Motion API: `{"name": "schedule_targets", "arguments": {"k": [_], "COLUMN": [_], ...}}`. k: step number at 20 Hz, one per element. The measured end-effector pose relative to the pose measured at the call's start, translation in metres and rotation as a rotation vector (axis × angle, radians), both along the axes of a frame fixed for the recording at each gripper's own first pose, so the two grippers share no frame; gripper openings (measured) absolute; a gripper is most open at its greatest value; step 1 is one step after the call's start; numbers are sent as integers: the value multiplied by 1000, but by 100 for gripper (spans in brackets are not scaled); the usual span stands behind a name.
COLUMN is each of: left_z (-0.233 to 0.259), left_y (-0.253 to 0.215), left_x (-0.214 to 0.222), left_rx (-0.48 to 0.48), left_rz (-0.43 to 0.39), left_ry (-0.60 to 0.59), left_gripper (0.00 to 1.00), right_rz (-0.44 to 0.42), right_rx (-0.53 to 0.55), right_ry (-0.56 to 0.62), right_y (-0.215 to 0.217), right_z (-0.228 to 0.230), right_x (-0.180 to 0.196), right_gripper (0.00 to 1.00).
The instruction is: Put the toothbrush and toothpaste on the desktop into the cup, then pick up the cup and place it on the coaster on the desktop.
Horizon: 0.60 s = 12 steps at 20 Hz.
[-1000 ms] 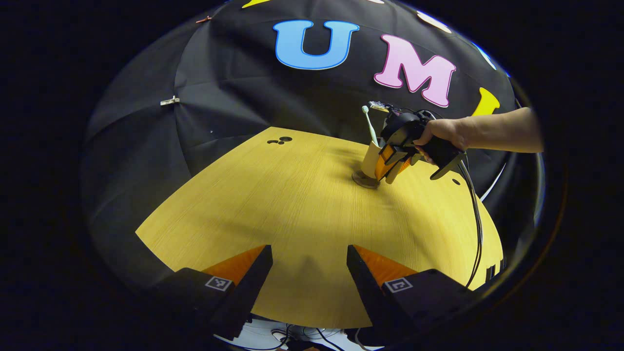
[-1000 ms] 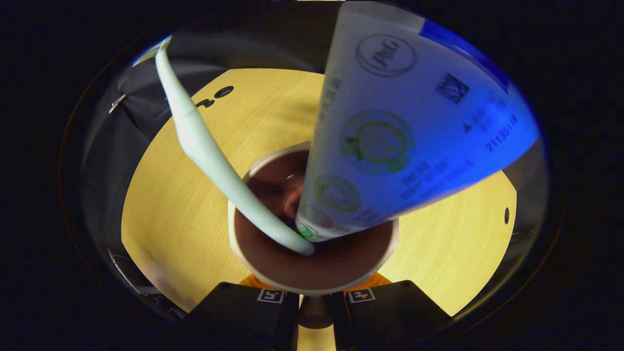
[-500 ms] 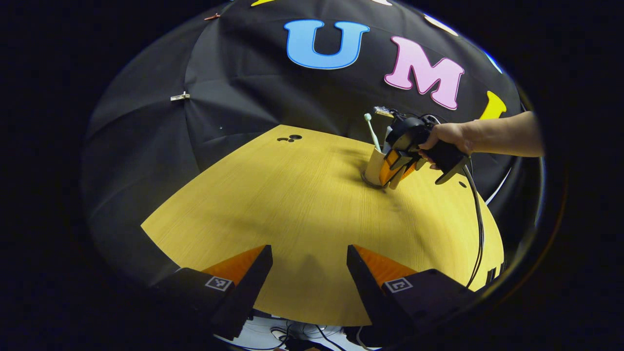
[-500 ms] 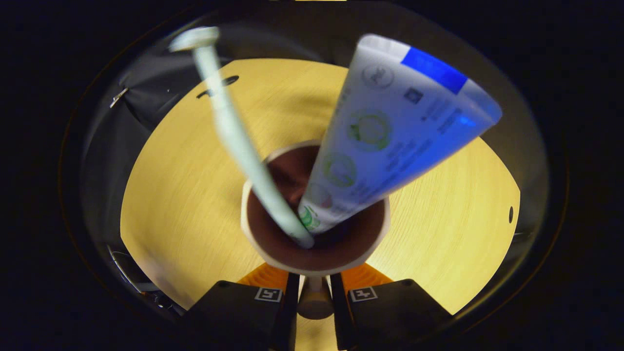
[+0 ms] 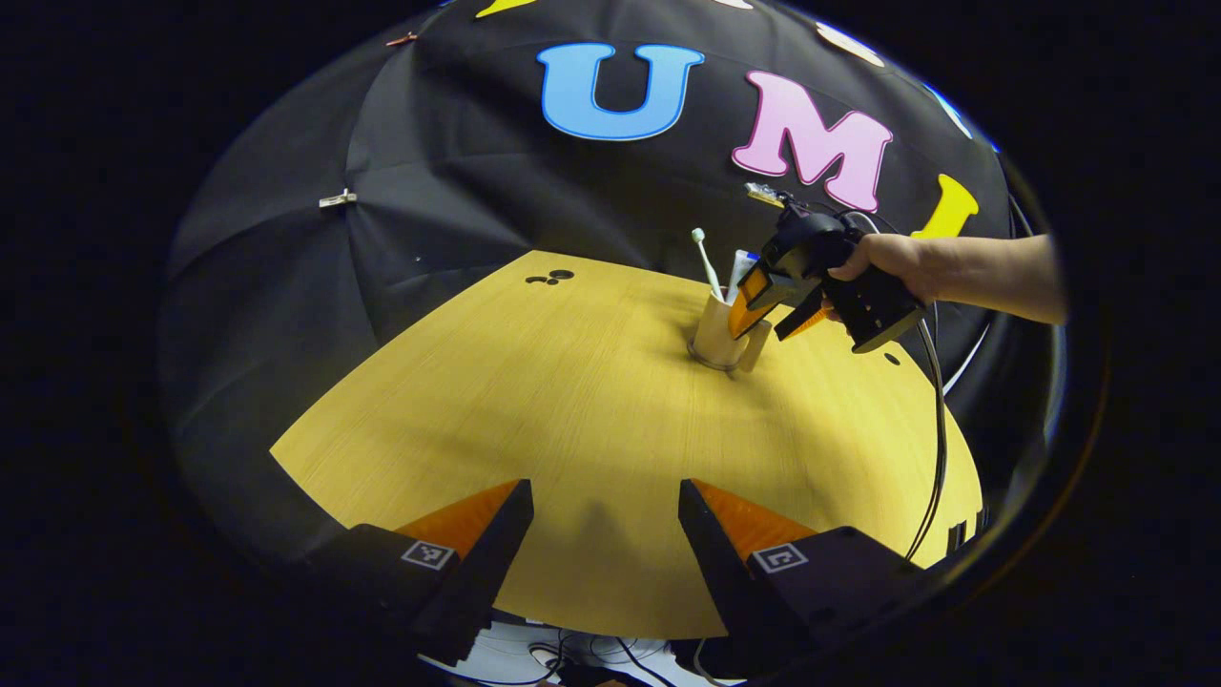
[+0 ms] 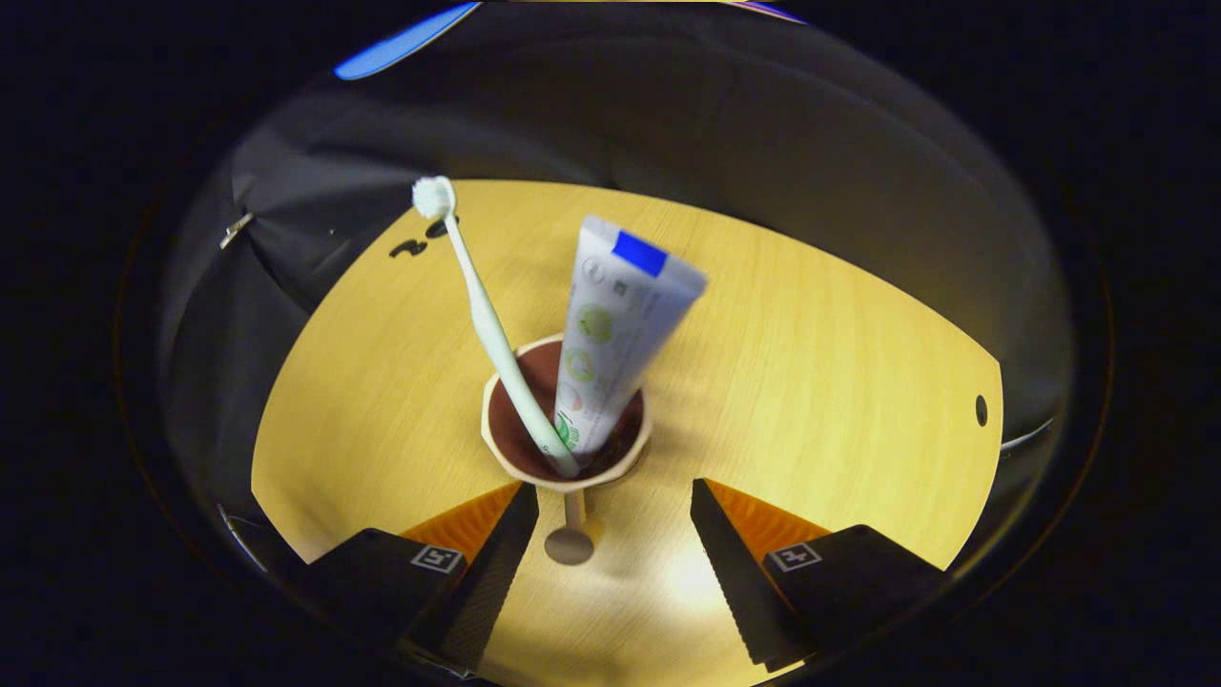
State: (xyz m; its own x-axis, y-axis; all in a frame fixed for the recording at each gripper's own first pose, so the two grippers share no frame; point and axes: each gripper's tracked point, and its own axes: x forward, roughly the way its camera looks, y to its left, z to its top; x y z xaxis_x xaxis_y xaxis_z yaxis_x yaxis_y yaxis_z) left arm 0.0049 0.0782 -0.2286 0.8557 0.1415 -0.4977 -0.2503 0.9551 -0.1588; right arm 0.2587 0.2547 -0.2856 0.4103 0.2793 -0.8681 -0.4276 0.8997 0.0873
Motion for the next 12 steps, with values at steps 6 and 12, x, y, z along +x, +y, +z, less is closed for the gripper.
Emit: {"name": "schedule_targets", "arguments": {"k": [6, 12], "left_z": [41, 115], "left_y": [-25, -65], "left_x": [22, 61], "left_rx": [29, 55], "left_rz": [-60, -143], "left_ry": [-71, -206], "left_gripper": [97, 97], "right_rz": [-76, -152], "right_rx": [68, 148], "right_ry": [-176, -398], "right_y": [-54, -114], "right_z": [62, 144], "right_x": [-11, -36], "right_gripper": [99, 99]}}
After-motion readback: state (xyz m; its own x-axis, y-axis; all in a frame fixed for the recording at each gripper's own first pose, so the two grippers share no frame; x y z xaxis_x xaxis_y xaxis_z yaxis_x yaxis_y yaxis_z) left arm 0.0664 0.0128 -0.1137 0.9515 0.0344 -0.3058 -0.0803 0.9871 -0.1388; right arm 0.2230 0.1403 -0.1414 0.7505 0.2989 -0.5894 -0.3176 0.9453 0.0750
